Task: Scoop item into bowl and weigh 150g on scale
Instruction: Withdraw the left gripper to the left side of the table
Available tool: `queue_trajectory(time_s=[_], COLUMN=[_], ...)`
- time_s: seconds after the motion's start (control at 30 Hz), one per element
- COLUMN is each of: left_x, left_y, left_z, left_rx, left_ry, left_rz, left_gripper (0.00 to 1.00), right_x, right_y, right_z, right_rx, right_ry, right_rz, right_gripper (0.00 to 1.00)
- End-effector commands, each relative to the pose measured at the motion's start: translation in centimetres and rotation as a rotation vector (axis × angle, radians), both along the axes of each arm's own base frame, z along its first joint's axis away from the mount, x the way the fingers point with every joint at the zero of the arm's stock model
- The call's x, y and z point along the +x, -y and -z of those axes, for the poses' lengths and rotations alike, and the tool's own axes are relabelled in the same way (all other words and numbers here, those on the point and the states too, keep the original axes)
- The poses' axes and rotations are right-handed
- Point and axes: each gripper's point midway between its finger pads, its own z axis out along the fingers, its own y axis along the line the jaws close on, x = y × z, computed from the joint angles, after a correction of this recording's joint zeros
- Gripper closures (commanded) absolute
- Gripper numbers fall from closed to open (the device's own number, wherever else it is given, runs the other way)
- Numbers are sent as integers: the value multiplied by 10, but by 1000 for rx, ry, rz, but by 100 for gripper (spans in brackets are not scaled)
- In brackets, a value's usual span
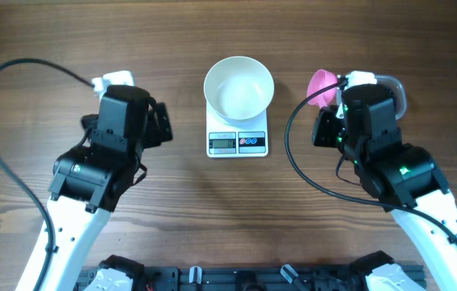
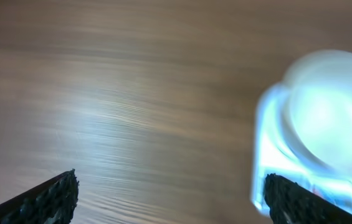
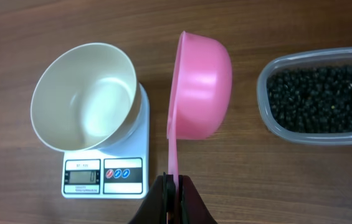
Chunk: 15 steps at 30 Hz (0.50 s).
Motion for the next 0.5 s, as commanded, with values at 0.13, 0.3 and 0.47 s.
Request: queue_trajectory(time_s=[0.13, 0.3, 0.47], left_x=[-13, -22, -38], left_y=[55, 42, 25], left_z=[-19, -44, -62], left_rx=[-32, 1, 44], left_ry=[0, 25, 12], left_rz=[605, 730, 779], left_gripper=[0, 0, 0], right_x=[4, 4, 2], right_y=[-6, -6, -6], right_z=[-11, -12, -10], right_rx=[-8, -6, -10], right_ry=[41, 41, 32], right_rz=[-59, -60, -61], right_gripper=[96, 96, 96])
